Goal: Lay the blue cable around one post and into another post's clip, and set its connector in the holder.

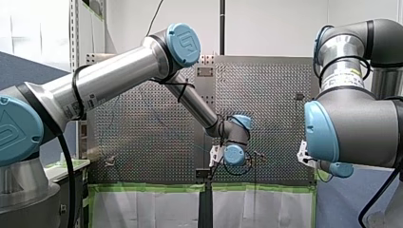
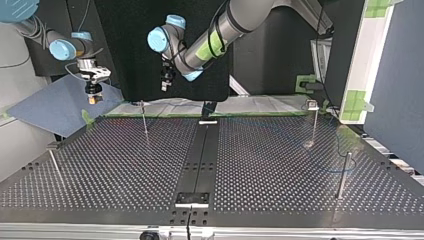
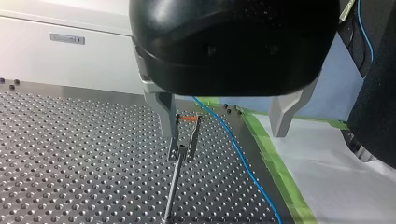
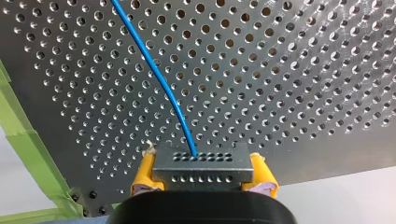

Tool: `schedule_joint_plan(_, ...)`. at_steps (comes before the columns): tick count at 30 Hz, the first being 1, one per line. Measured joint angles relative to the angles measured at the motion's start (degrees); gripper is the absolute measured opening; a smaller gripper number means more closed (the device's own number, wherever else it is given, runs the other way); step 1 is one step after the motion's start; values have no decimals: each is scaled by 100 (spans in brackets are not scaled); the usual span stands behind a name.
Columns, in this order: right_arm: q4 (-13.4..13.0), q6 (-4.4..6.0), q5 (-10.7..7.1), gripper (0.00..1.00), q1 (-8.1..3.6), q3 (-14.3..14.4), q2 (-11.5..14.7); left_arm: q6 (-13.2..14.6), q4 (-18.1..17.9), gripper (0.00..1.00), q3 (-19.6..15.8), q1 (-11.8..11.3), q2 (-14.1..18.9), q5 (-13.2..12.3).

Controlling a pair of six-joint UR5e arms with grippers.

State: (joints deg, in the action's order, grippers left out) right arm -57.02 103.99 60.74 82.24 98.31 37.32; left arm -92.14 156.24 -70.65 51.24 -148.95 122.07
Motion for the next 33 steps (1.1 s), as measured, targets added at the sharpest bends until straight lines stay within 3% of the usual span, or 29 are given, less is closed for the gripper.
schedule_joint_plan(13,5,0,0,0,14,-1,0,-50,-4,100,-7,-9,-4,-18)
schedule_joint_plan(26,-9,0,0,0,29,0,0,-308,-97,100,-28,-118,-12,-171)
schedule_joint_plan(33,-12,0,0,0,37,-1,0,-324,-264,100,-182,-167,-13,-160)
